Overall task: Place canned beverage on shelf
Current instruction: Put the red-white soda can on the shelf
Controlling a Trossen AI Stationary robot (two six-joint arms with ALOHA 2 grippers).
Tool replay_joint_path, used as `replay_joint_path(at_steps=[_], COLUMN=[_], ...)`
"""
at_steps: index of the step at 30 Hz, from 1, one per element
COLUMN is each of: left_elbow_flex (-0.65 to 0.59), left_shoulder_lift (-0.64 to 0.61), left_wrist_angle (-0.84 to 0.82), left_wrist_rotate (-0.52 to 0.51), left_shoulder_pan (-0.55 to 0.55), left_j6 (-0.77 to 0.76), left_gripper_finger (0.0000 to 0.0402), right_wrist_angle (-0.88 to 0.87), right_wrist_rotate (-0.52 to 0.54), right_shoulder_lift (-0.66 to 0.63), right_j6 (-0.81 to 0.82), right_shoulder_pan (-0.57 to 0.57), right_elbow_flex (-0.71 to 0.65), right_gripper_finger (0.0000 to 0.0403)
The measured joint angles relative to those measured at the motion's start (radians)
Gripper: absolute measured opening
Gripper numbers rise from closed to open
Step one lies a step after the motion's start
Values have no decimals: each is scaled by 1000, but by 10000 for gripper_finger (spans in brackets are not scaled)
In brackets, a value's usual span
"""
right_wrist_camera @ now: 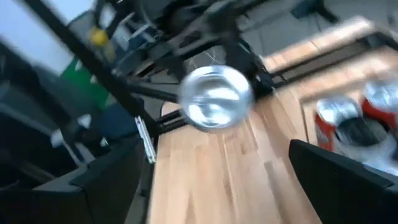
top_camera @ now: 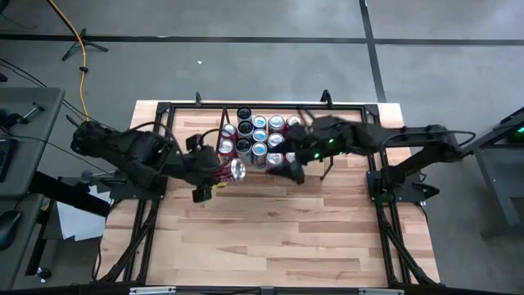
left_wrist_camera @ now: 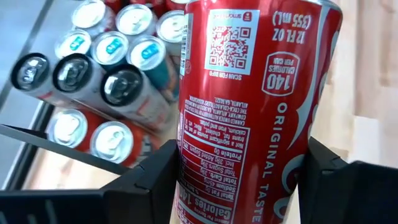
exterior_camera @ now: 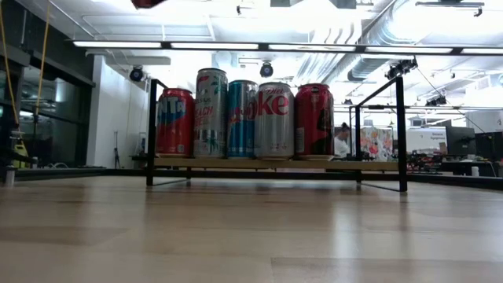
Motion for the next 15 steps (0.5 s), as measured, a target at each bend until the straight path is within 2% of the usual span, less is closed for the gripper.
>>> replay_joint_path(at_steps=[4, 8, 15], left_elbow_flex=[0, 0, 0], left_shoulder_lift=[18, 51, 133], left_wrist_angle=[5, 50, 75], left_wrist_rotate=[-15, -48, -89], left_shoulder_pan=[38, 45, 44], left_j6=[28, 68, 119], left_gripper_finger=[177, 177, 177], right_wrist_angle=[72, 129, 145], right_wrist_rotate=[2, 60, 98], right_shoulder_lift=[61, 119, 179], right_j6=[-213, -361, -435], right_shoulder_pan=[28, 44, 47], right_elbow_flex=[0, 0, 0], right_gripper_finger=[385, 385, 385])
